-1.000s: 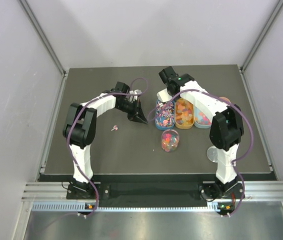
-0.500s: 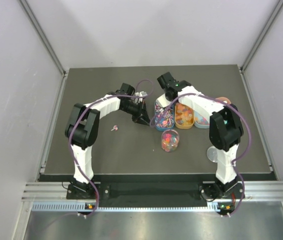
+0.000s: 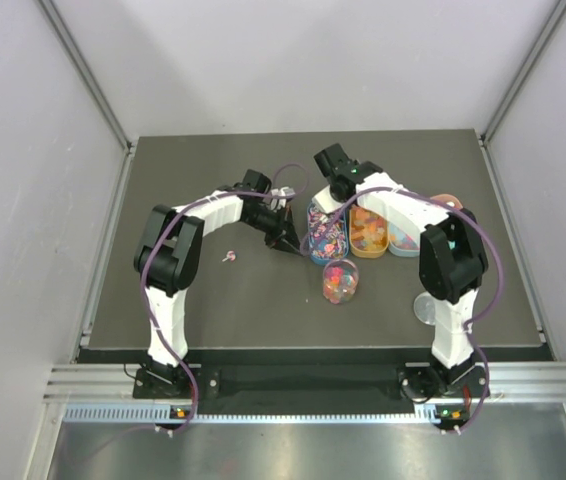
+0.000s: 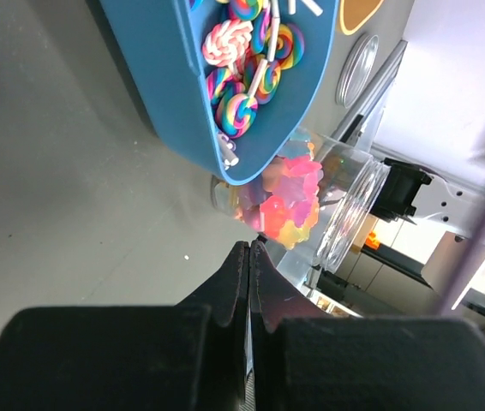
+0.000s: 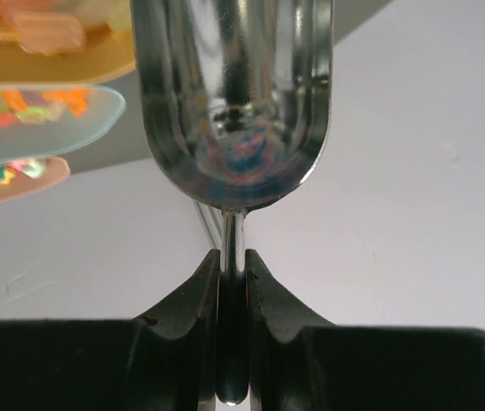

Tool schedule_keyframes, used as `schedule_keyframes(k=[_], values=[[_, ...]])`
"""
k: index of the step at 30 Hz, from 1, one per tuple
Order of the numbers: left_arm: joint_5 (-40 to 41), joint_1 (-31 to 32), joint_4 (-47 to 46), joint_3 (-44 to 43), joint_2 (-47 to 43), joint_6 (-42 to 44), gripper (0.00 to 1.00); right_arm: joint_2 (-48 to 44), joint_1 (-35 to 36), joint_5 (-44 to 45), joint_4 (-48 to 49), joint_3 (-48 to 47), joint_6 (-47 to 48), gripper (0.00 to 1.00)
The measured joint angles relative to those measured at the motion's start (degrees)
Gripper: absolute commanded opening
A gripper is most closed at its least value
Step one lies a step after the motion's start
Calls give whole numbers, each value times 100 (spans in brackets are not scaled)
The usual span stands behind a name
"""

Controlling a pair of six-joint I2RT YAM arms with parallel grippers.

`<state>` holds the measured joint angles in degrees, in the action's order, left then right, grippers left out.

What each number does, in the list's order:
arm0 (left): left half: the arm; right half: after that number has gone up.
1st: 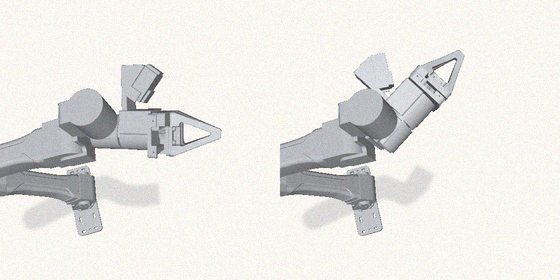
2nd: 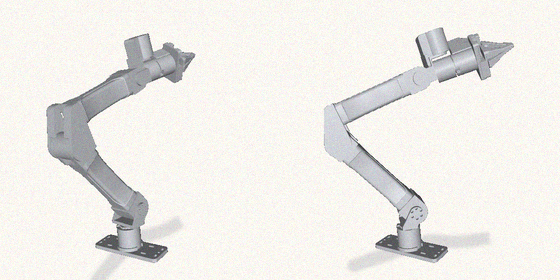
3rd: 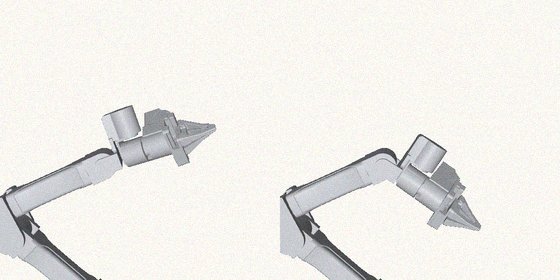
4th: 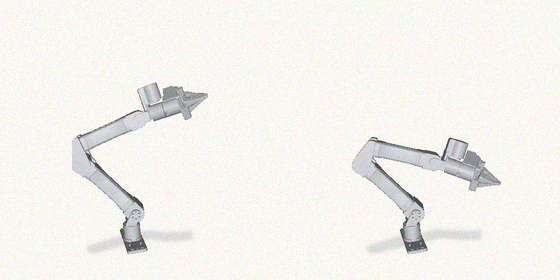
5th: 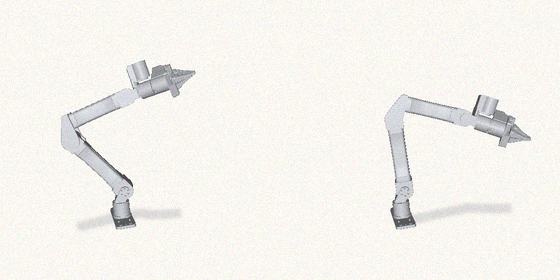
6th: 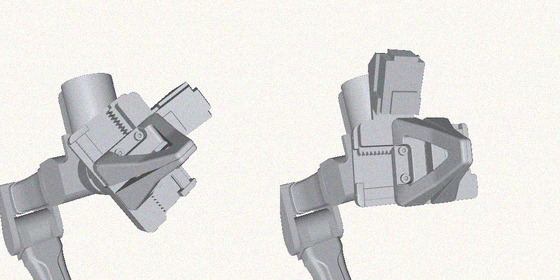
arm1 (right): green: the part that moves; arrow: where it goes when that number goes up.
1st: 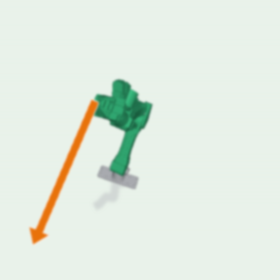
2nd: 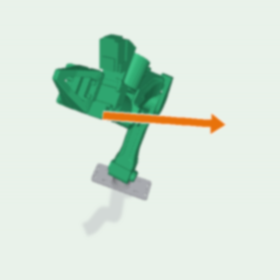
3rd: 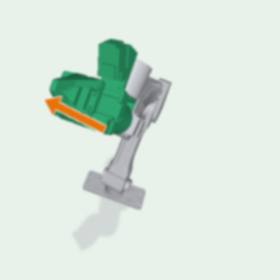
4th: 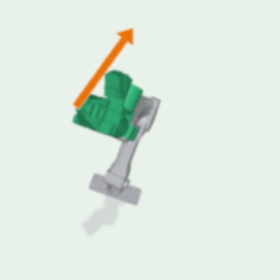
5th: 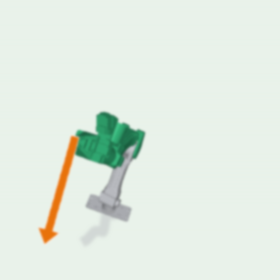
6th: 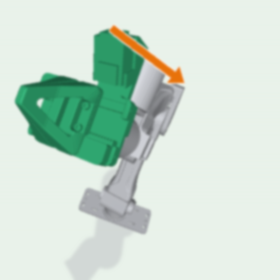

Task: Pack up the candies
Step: Scoop the fake candies from the storage box.

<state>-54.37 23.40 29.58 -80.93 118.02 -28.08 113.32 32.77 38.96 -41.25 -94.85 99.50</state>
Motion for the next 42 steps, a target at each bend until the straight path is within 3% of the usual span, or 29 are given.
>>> schedule_keyframes(k=[8, 16, 42], values=[[74, 24, 13, 295, 2, -42, 0, -4, -125, 258, 444, -605, 223, 0], [59, 146, -264, 293, 267, -315, 0, -227, -111, 258, 463, 48, 363, 0], [-28, 334, -741, 120, 831, -824, 0, -785, 302, 11, 98, 450, 278, 0]])
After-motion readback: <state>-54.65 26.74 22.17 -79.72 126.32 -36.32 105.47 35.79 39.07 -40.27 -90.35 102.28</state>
